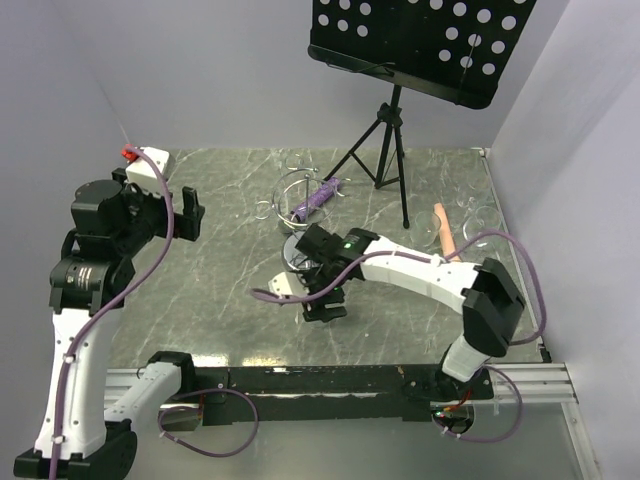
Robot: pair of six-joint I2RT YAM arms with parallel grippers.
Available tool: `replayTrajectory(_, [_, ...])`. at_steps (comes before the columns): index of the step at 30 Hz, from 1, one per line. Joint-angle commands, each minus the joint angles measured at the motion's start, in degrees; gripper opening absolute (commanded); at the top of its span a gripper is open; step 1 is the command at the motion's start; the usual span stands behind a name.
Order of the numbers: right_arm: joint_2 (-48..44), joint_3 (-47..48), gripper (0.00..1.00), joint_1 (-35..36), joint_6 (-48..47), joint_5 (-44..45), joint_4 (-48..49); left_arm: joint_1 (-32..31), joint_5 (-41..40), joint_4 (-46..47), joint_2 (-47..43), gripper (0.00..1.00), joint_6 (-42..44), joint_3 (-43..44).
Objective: Take the wine glass off the wine glass rack
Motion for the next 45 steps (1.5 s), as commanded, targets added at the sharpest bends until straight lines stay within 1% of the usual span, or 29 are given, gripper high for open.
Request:
replayTrajectory(1, [-8.8,-2.1,0.55,-4.2,2.2,0.5,-0.9,0.3,1.2,2.6,0.8,1.0,-0.5,2.2])
replayTrajectory(5, [-13.0,-5.3,0.54,-11.3,4.4,0.2,-2.1,0.3,1.4,3.1,2.2,1.0,-0.1,3.2])
replayTrajectory(12, [-16.0,-7.5,0.53,-27.3,5.9,1.7,-2.4,0.3,2.5,4.0,5.1,1.0,0.1,4.9])
replayTrajectory(25, [-19.1,-12.5,0.51,-46.6,6.1,3.0,-1.4,0.3,4.3,6.1,9.4,1.0,-1.5,7.4])
replayTrajectory(32, [-18.9,-14.0,0.51,-53.1,9.7,4.6,1.7,0.3,5.2,7.3,9.6,1.0,-1.4,7.2])
replayTrajectory(35, [-18.9,-13.9,0.53,-55.0,11.0,4.5,3.1,0.3,5.2,7.5,9.7,1.0,-1.1,6.8])
replayTrajectory(42, [-17.3,-14.2,0.59,-55.5,12.5,4.5,4.5,0.3,5.6,7.7,9.8,1.0,-1.1,6.0])
replayTrajectory(45, [-17.0,-14.8,0.64,-55.5,13.0,4.8,4.4,0.3,5.6,7.9,9.7,1.0,-0.9,5.5])
